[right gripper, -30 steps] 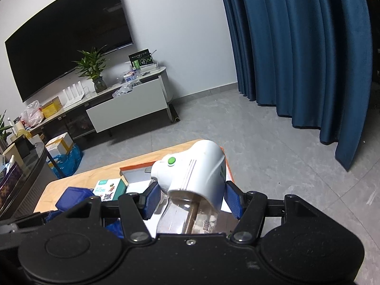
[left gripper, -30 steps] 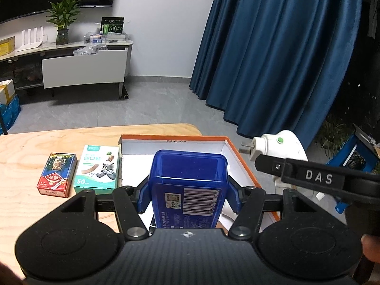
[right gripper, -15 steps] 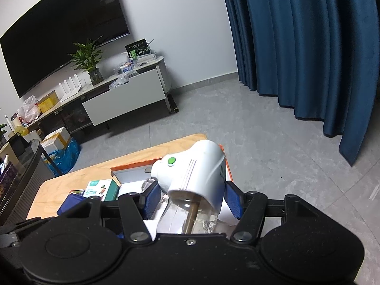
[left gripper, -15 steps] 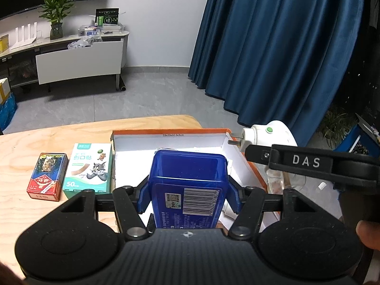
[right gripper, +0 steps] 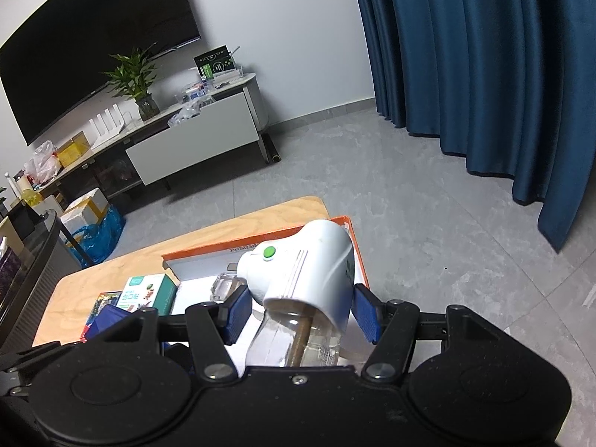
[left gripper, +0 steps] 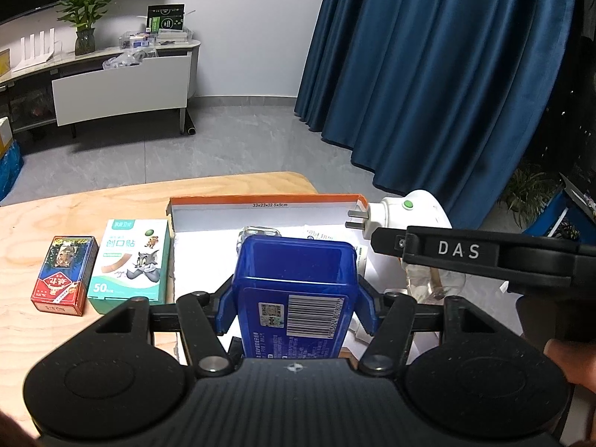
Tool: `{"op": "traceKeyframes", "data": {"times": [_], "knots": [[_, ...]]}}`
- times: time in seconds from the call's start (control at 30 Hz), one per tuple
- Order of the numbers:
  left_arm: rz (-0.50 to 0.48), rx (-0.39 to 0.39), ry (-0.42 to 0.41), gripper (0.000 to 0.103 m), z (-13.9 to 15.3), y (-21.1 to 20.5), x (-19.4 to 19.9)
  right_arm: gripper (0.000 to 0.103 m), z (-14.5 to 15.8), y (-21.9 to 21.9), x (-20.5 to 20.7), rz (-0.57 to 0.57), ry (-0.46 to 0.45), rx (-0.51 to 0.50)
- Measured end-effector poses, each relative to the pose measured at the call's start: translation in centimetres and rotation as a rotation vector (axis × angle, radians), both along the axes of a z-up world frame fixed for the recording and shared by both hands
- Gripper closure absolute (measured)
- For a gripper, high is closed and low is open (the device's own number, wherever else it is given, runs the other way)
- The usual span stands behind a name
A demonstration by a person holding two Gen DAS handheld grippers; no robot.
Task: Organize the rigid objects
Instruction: 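Carry the blue tin and white diffuser over the open box with both tools, then open the left tool to drop the blue tin while the right tool releases the diffuser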
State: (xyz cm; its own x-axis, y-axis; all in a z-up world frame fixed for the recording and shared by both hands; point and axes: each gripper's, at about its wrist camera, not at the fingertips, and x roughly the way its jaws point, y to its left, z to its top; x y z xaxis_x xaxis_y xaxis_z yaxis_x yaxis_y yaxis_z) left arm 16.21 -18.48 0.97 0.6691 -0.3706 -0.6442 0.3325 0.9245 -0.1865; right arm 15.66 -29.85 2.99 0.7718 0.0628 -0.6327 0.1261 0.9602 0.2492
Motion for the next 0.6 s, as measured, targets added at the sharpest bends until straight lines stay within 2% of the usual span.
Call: {"op": "traceKeyframes", "data": {"times": [0.6], "knots": [[-0.014,-0.007,0.015,0.04,-0.5,-0.5,0.9,0.031,-1.3,0.0,2.5,0.002,0.029,-0.016]]}}
